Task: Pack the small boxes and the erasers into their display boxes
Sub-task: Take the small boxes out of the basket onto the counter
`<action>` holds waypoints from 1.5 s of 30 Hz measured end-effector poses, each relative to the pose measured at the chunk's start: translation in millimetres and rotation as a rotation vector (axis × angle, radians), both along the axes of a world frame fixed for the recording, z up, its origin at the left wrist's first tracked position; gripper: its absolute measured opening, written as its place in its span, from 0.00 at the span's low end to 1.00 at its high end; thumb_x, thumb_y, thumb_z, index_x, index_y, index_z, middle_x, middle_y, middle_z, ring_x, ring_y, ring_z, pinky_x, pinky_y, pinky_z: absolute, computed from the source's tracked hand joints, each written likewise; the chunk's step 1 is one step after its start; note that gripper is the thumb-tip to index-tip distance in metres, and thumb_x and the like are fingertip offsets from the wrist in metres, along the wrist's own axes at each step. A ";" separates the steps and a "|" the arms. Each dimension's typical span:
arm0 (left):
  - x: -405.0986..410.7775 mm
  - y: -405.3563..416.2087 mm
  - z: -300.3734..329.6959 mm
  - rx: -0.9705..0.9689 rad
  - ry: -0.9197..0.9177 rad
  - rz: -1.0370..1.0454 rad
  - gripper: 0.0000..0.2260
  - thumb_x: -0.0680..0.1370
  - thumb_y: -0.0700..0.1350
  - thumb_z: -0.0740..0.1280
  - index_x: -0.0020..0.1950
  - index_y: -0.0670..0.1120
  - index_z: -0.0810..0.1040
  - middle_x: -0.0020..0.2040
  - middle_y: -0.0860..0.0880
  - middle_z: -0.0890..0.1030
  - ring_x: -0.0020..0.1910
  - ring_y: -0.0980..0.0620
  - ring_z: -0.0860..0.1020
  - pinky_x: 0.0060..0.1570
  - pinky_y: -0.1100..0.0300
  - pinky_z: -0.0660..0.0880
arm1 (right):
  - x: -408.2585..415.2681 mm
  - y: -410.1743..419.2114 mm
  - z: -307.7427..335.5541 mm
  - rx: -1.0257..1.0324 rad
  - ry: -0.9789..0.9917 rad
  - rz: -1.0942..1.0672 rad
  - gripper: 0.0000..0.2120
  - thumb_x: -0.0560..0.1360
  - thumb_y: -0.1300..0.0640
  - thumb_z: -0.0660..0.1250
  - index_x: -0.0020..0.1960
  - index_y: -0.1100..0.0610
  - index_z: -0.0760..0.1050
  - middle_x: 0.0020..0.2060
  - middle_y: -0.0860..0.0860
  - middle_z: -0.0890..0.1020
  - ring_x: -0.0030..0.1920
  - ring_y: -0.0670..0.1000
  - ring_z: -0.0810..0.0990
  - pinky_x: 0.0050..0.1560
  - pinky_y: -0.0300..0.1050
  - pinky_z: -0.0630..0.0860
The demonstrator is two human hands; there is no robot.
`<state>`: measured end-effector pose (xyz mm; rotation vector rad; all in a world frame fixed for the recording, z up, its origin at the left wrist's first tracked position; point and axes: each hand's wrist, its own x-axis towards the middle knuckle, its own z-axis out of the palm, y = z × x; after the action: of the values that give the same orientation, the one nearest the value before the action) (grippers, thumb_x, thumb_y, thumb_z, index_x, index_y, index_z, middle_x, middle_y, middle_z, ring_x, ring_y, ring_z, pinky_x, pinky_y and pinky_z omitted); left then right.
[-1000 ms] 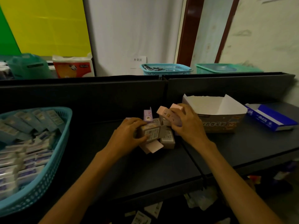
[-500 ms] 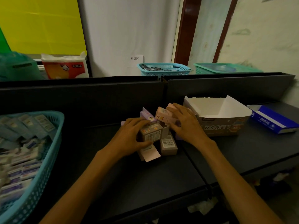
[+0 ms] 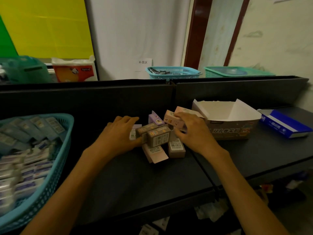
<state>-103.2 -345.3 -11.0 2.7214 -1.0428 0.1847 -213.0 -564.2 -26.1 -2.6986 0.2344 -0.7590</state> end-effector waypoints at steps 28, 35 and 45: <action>58.9 296.2 20.2 0.150 -0.186 0.310 0.34 0.74 0.61 0.65 0.75 0.51 0.58 0.71 0.48 0.66 0.67 0.44 0.65 0.60 0.48 0.67 | 108.3 280.9 16.4 -0.116 0.072 0.332 0.26 0.76 0.48 0.65 0.71 0.53 0.65 0.68 0.50 0.71 0.67 0.52 0.68 0.67 0.46 0.61; 104.2 347.9 11.3 0.125 -0.134 0.274 0.33 0.73 0.62 0.65 0.74 0.52 0.59 0.68 0.49 0.68 0.65 0.46 0.66 0.56 0.49 0.70 | 145.0 333.3 16.3 -0.144 0.154 0.295 0.28 0.76 0.48 0.65 0.73 0.51 0.63 0.69 0.51 0.69 0.68 0.53 0.66 0.65 0.46 0.63; 159.3 354.0 -2.3 0.049 -0.007 0.172 0.38 0.71 0.60 0.70 0.75 0.53 0.55 0.71 0.51 0.63 0.67 0.48 0.63 0.56 0.48 0.71 | 206.7 343.1 18.1 -0.269 0.379 0.229 0.31 0.76 0.44 0.64 0.75 0.50 0.58 0.71 0.50 0.64 0.69 0.53 0.64 0.61 0.49 0.67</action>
<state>56.2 8.7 -13.3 2.8570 -0.8243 0.2000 -6.3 -221.1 -8.0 -3.0384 -0.0990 -0.2205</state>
